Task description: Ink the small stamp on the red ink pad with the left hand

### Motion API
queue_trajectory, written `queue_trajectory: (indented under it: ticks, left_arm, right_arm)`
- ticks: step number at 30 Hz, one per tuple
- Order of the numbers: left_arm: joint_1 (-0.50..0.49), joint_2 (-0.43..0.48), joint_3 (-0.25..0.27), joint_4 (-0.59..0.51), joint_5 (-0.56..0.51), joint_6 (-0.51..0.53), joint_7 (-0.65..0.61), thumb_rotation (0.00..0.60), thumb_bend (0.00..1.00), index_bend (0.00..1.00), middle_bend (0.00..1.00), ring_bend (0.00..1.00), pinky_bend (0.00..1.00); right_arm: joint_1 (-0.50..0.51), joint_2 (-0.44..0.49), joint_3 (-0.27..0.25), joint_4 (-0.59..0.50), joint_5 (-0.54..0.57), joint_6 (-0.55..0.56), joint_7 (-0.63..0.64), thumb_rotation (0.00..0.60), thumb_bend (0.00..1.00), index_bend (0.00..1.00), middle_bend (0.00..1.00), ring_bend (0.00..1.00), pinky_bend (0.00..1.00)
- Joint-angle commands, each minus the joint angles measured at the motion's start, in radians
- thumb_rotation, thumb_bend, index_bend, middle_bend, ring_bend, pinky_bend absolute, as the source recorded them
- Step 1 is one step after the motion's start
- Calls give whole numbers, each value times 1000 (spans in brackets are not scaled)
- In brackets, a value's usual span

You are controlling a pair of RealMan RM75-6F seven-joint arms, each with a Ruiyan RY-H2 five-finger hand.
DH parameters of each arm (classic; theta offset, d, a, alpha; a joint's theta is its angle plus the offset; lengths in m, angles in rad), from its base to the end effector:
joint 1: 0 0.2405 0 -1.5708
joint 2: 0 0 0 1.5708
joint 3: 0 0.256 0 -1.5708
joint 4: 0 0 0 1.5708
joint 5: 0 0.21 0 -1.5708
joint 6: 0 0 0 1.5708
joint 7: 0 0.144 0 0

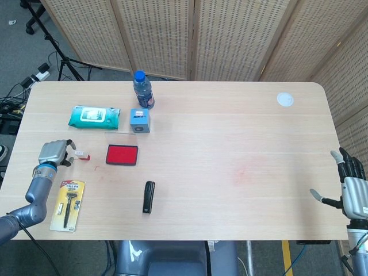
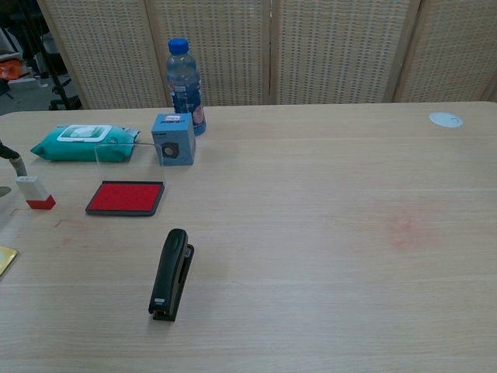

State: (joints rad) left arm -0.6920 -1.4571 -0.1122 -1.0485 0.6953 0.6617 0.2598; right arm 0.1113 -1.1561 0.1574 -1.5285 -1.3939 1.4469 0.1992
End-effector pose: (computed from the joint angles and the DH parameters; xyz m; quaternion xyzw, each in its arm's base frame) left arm -0.3317 0.3839 0.0574 -0.6200 -0.5192 -0.1742 0.5619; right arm -0.3258 -0.2119 0.1731 0.5140 -0.4266 0.4525 0.5908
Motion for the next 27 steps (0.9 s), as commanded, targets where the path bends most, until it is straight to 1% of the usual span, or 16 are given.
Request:
queue_trajectory:
  ticks: [1, 7, 10, 13, 14, 16, 17, 18, 19, 20, 21, 22, 23, 24, 25, 27]
  left_arm:
    - [-2, 3, -1, -5, -2, -3, 4, 600, 440, 386, 1000, 1000, 950]
    - [-1, 14, -8, -22, 2, 13, 7, 600, 441, 382, 1000, 1000, 950]
    - [4, 36, -9, -51, 15, 28, 7, 600, 437, 372, 1000, 1000, 950]
    - [16, 84, -5, -110, 38, 49, 8, 600, 430, 352, 1000, 1000, 950]
    - [23, 112, -3, -145, 51, 62, 7, 600, 425, 346, 998, 1000, 950]
    - [36, 152, -1, -197, 72, 86, 4, 600, 399, 325, 980, 1000, 949]
    - [42, 171, 0, -220, 82, 97, 1, 600, 370, 309, 954, 994, 946]
    - [49, 189, -1, -244, 92, 110, -3, 600, 318, 278, 895, 951, 915]
    - [62, 215, -3, -279, 113, 134, -16, 600, 253, 226, 756, 821, 826]
    - [78, 240, -7, -315, 138, 161, -37, 600, 210, 182, 615, 675, 730]
    - [118, 283, -15, -378, 200, 219, -99, 600, 157, 112, 365, 418, 553]
    - [154, 310, -14, -416, 258, 280, -141, 600, 119, 52, 150, 188, 388]
    - [182, 325, -9, -439, 309, 321, -181, 600, 100, 26, 59, 84, 293]
    - [215, 336, -4, -458, 368, 370, -238, 600, 79, 6, 1, 15, 182]
    - [244, 341, 0, -470, 409, 417, -280, 600, 62, 0, 0, 0, 96]
    - [288, 336, 9, -471, 469, 495, -333, 600, 40, 0, 0, 0, 13]
  right_arm:
    - [0, 0, 1, 0, 1, 1, 0, 600, 0, 0, 0, 0, 0]
    - [1, 0, 1, 0, 2, -2, 0, 600, 0, 0, 0, 0, 0]
    - [0, 1, 1, 1, 3, -3, 4, 600, 0, 0, 0, 0, 0]
    - [1, 2, 1, 1, 5, -5, 5, 600, 0, 0, 0, 0, 0]
    - [0, 2, 1, 0, 4, -4, 5, 600, 0, 0, 0, 0, 0]
    - [0, 3, 1, -1, 1, -2, 5, 600, 0, 0, 0, 0, 0]
    - [0, 3, 0, -2, 0, -1, 5, 600, 0, 0, 0, 0, 0]
    - [-1, 3, 0, -3, -1, 0, 4, 600, 0, 0, 0, 0, 0]
    - [-1, 4, 0, -4, -2, 1, 4, 600, 0, 0, 0, 0, 0]
    - [-1, 4, -1, -6, -3, 2, 4, 600, 0, 0, 0, 0, 0]
    - [-2, 5, -2, -9, -7, 5, 4, 600, 0, 0, 0, 0, 0]
    - [-3, 7, -2, -13, -12, 9, 3, 600, 0, 0, 0, 0, 0]
    - [-4, 8, -3, -15, -14, 12, 3, 600, 0, 0, 0, 0, 0]
    - [-5, 9, -4, -16, -17, 15, 4, 600, 0, 0, 0, 0, 0]
    - [-6, 9, -4, -18, -19, 19, 4, 600, 0, 0, 0, 0, 0]
    - [-8, 11, -4, -20, -22, 24, 4, 600, 0, 0, 0, 0, 0]
